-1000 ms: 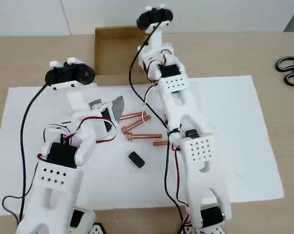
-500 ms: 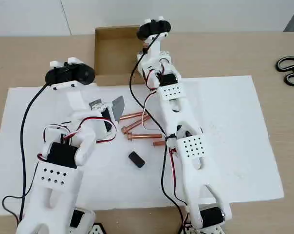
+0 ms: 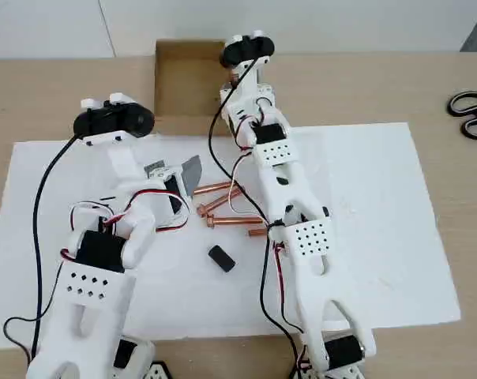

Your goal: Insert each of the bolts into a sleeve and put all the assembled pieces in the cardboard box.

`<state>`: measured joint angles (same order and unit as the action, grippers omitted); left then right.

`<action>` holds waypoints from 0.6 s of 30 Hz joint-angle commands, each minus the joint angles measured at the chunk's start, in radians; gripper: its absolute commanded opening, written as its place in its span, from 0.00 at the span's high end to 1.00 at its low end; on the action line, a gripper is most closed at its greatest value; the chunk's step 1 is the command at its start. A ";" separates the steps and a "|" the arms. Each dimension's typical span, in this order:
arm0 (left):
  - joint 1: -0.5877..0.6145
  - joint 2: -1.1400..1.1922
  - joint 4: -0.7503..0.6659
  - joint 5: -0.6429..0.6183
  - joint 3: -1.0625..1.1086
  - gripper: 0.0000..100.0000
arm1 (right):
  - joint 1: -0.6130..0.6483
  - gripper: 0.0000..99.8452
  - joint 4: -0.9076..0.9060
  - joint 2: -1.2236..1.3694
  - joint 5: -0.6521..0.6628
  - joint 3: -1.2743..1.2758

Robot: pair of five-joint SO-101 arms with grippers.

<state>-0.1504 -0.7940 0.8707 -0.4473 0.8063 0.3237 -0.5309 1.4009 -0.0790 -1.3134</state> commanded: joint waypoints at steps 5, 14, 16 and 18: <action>0.005 0.000 0.002 0.000 -0.013 0.80 | -0.004 0.78 0.033 0.002 0.003 -0.006; 0.005 0.000 0.002 0.000 -0.013 0.80 | -0.004 0.78 0.030 -0.005 0.005 -0.129; 0.003 0.000 0.002 0.000 -0.013 0.80 | -0.004 0.78 -0.012 -0.007 0.005 -0.181; 0.002 0.000 0.002 0.000 -0.013 0.80 | -0.002 0.78 -0.059 -0.007 0.005 -0.247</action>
<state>-0.1504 -0.7940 0.8707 -0.4473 0.8063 0.3145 -0.5416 1.4177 -0.0806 -1.4469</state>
